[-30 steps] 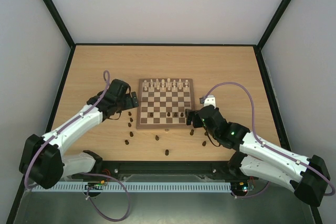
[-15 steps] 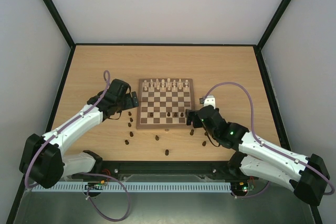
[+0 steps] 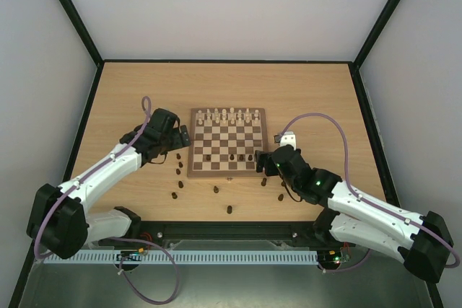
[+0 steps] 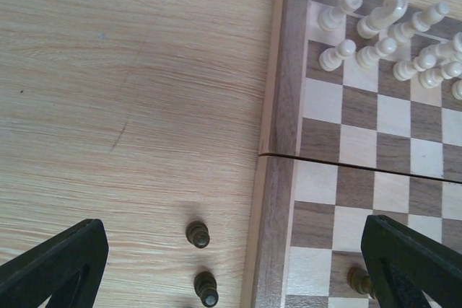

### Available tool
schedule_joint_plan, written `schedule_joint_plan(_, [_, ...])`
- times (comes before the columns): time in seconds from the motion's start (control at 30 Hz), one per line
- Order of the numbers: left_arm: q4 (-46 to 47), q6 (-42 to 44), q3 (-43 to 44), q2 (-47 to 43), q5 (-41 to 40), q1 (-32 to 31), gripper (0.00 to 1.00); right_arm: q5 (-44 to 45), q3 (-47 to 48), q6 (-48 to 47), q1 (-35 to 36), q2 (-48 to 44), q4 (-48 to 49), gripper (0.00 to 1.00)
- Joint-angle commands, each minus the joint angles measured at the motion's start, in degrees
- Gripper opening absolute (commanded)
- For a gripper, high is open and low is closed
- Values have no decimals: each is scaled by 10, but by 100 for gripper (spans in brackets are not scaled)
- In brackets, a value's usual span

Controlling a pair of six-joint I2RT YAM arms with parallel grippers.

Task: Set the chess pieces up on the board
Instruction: Pick up the chess piece at the center of the board.

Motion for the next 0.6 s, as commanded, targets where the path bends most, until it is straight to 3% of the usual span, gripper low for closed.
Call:
schedule_joint_plan(0.0, [-33,-10,14,15,-20,9,99,5,-9,6,1,-5,13,99])
schedule_joint_plan(0.27, [-39,-9,5,46,-16,21,99,-1,-8,4,1,4,15,99])
schedule_joint_plan(0.57, [18,3,-18,110,11,28,99,-7,-9,2,1,8,20,99])
